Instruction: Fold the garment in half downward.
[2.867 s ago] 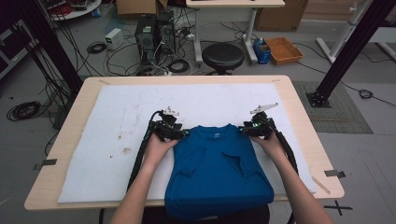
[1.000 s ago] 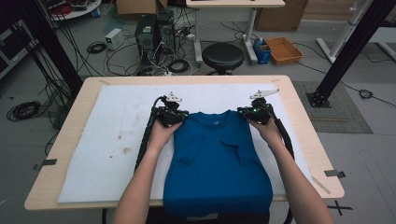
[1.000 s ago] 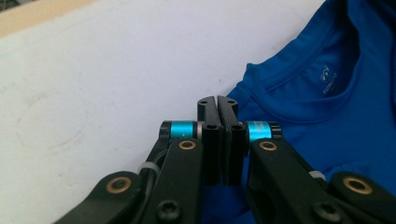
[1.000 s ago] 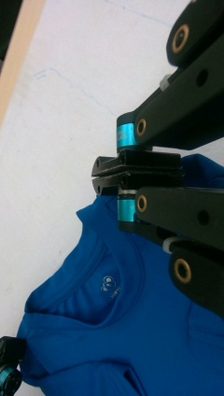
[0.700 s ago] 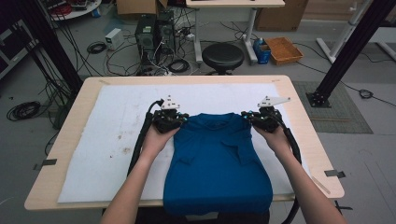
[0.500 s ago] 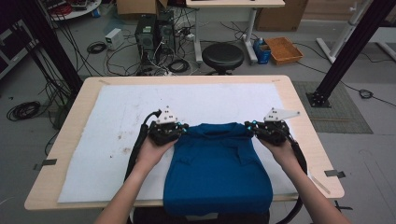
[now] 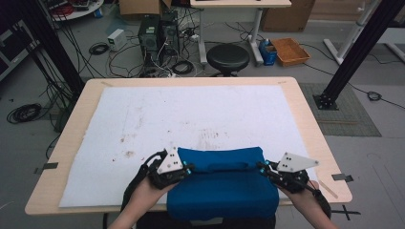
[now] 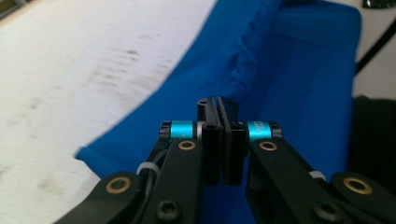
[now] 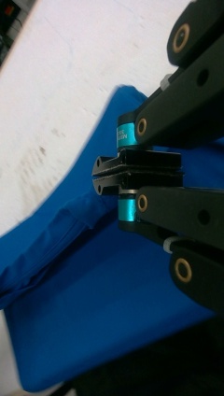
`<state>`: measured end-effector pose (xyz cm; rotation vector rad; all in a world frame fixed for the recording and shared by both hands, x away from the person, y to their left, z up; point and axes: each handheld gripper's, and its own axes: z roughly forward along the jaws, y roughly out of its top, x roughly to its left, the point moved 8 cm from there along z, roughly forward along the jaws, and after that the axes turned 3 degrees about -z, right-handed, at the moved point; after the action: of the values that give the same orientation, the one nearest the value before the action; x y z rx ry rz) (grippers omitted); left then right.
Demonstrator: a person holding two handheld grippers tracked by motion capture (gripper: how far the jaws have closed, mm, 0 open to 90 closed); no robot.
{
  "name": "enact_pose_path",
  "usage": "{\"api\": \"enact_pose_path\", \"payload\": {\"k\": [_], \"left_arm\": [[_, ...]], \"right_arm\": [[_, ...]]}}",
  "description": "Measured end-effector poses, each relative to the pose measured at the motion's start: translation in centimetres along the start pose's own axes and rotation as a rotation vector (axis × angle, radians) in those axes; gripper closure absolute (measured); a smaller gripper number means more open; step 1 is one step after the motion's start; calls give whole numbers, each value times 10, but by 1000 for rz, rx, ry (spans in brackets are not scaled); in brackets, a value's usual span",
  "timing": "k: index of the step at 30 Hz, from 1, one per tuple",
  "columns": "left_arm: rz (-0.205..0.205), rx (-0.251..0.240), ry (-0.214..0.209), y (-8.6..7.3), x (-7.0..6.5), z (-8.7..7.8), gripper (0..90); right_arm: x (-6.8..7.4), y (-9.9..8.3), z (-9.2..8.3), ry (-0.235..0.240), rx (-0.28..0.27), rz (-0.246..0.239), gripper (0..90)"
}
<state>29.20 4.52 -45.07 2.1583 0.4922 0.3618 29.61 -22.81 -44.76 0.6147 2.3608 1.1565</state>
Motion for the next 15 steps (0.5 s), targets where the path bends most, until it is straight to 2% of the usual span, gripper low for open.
{"api": "enact_pose_path", "payload": {"k": [4,7,9,11,15], "left_arm": [[46,50,-17,-13,-18,1,881],[53,78,-32,-22,-25,3,877],[48,91,-38,-28,-27,4,859],[40,100,-41,-33,-28,4,776],[-2,73,-24,-29,-19,1,650]], "right_arm": [[15,-12,-4,9,36,-32,900],[25,-20,-6,22,65,-52,895],[30,-25,-8,29,83,-67,887],[31,-28,-10,35,90,-59,849],[22,-23,-16,4,63,-48,804]]}}
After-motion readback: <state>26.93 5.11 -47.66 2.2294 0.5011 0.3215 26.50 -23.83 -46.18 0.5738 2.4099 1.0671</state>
